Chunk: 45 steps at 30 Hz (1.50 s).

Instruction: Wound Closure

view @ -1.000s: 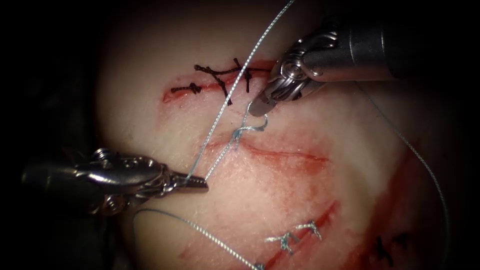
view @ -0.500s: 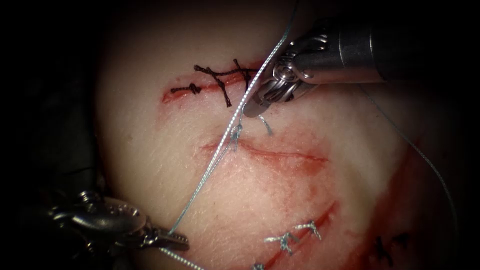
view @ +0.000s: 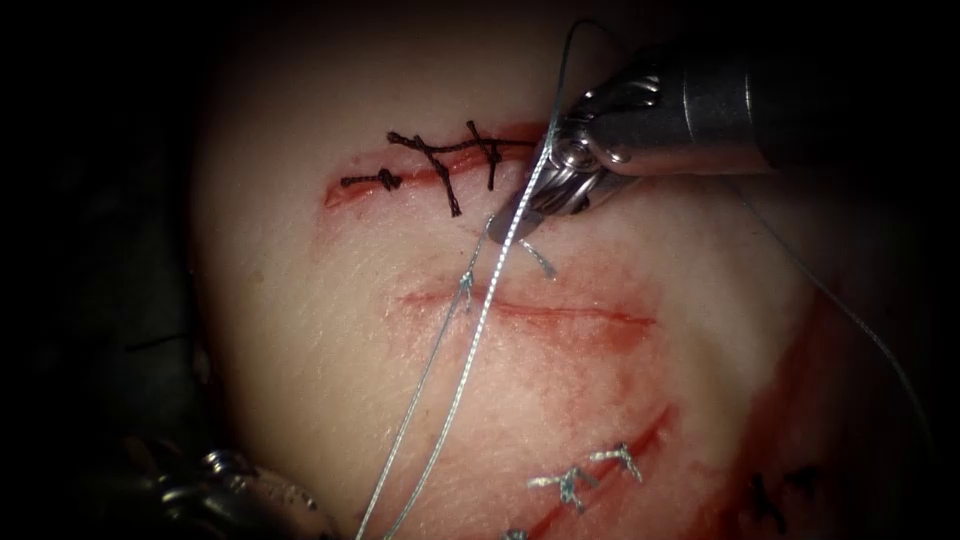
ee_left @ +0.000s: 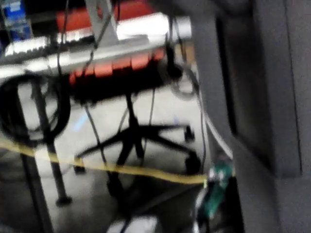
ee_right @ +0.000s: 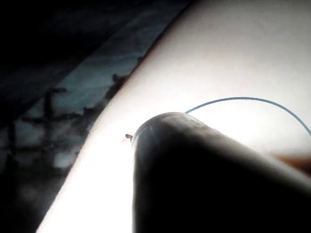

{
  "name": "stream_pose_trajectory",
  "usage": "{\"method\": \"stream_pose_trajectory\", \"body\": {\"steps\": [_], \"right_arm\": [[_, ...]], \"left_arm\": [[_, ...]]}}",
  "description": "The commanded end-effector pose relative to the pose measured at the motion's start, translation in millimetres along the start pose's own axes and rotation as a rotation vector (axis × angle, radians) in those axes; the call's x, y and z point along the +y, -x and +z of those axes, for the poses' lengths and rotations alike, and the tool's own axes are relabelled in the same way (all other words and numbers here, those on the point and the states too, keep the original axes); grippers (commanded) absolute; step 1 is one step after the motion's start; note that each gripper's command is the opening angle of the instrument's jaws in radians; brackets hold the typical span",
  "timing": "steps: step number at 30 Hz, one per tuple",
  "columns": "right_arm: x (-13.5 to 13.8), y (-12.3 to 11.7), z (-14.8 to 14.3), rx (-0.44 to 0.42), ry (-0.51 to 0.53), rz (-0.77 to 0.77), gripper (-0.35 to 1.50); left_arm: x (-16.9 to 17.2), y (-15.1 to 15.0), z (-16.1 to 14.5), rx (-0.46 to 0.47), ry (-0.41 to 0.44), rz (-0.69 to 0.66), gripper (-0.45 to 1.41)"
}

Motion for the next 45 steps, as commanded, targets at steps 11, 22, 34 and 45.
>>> {"method": "stream_pose_trajectory", "body": {"steps": [11, 22, 34, 45], "right_arm": [[0.5, -0.2, 0.0, -0.024, 0.072, 0.016, -0.35], [2.3, -1.4, 0.9, 0.007, 0.114, 0.039, -0.35], [3.3, -2.5, 1.2, 0.030, 0.120, 0.056, -0.35], [2.3, -1.1, 0.6, 0.029, 0.067, -0.057, 0.51]], "left_arm": [[0.5, 1.1, 3.4, -0.062, 0.048, -0.010, -0.45], [1.6, 2.7, 4.4, -0.119, 0.072, -0.030, -0.45], [2.2, 4.2, 5.5, -0.183, 0.096, -0.036, -0.45], [2.1, 0.4, 3.1, -0.004, 0.209, -0.006, -0.45]]}}
